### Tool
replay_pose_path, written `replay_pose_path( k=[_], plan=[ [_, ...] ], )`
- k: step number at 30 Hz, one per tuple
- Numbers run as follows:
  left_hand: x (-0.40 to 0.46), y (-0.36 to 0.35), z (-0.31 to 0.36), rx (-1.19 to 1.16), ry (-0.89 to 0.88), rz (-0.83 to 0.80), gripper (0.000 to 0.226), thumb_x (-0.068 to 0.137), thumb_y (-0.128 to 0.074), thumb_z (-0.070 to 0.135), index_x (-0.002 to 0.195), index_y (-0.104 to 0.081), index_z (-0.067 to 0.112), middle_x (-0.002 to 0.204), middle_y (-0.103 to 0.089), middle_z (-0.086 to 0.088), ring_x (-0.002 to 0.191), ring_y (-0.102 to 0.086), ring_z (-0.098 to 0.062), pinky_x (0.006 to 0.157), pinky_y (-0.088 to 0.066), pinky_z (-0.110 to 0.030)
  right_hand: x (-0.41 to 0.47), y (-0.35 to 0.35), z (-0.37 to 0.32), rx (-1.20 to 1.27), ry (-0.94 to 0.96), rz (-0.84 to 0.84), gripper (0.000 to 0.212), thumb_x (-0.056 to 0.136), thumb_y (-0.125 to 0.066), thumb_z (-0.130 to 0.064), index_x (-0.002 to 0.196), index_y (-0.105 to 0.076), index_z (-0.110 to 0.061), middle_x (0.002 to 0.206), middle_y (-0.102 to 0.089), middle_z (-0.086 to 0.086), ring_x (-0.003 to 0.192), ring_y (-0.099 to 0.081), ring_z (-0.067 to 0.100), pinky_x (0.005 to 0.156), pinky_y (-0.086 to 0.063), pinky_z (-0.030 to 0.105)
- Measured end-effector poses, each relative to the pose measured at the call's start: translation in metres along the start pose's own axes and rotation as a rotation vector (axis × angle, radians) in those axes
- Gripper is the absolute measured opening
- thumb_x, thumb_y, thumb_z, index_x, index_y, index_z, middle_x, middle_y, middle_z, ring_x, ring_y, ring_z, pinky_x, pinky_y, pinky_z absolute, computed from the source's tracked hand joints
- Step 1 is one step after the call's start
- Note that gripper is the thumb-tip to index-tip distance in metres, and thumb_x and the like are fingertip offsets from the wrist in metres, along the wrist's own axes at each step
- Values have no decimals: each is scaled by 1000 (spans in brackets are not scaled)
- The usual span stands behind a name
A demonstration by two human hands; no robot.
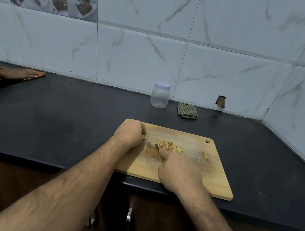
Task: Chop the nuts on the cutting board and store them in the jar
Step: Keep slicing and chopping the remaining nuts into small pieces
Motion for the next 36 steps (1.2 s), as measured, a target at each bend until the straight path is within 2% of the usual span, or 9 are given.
replay_pose_path(
  k=[4, 8, 11, 16, 19, 21, 25, 29, 36],
  plan=[
    [-4, 5, -2, -61, 60, -2, 9, 90, -70, 28, 94, -72, 20, 93, -70, 3, 90, -64, -16, 83, -54, -32, 1, 2, -2, 26, 6, 19, 62, 95, -43, -13, 152, -32, -36, 136, -58, -1, 117, -56, 21, 86, -49, 33],
    [-10, 9, -8, -172, 156, -97, 16, 85, -73, 26, 83, -74, 10, 82, -69, -2, 80, -64, -18, 77, -56, -33, 1, -1, 0, 52, -13, 17, 44, 95, -44, -15, 139, -45, -23, 104, -60, -1, 90, -56, 20, 73, -48, 33],
    [-25, 6, -5, -325, 225, -288, 14, 86, -69, 17, 74, -72, 9, 73, -61, -4, 53, -45, -13, 55, -40, -25, -1, 1, 3, 31, -35, 8, 28, 96, -44, -16, 122, -56, -17, 91, -54, -3, 84, -55, 19, 66, -42, 32],
    [-49, -5, 1, -380, 259, -474, 29, 96, -56, 16, 73, -73, 9, 64, -60, 0, 47, -35, -8, 48, -29, -19, -8, 4, 1, -15, -43, -39, 22, 95, -45, -17, 111, -61, -16, 80, -51, -4, 83, -56, 19, 69, -43, 31],
    [-51, 0, -1, -225, 224, -425, 20, 89, -60, 15, 72, -73, 13, 65, -62, 0, 48, -40, -12, 52, -36, -22, -11, 2, 1, -37, -38, -59, 24, 96, -45, -19, 114, -61, -16, 79, -49, -4, 84, -55, 20, 71, -45, 32],
    [-45, 5, -3, -132, 153, -299, 15, 86, -65, 18, 72, -70, 17, 72, -67, 3, 59, -52, -13, 60, -44, -25, -12, 2, 0, -37, -39, -65, 25, 96, -44, -19, 116, -60, -16, 80, -49, -3, 85, -55, 20, 72, -46, 32],
    [-43, 0, 4, -240, -2, -201, 11, 82, -76, 13, 82, -74, 24, 87, -73, 10, 86, -66, -8, 81, -51, -24, -15, 0, -5, -34, -46, -69, 27, 97, -45, -20, 119, -60, -17, 90, -55, -1, 90, -57, 21, 81, -50, 35],
    [-40, -13, 3, -208, -49, -148, 9, 81, -79, 19, 85, -75, 26, 83, -70, 11, 83, -64, -7, 75, -46, -20, -15, -1, -8, -45, -43, -56, 29, 98, -45, -20, 123, -59, -17, 96, -54, -1, 89, -54, 21, 80, -47, 34],
    [-39, -18, 5, -134, -70, -106, 12, 84, -76, 25, 95, -78, 26, 102, -72, 13, 90, -63, -8, 79, -47, -23, -12, 2, -11, -82, -52, -39, 28, 99, -44, -22, 122, -59, -17, 110, -63, 2, 90, -53, 21, 77, -46, 33]
  ],
)
Point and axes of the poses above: each hand's wrist, its own x-axis towards the middle knuckle, its own y-axis out of the back of the hand, z = x × y, the point moved 6 cm from there along x, towards the middle knuckle
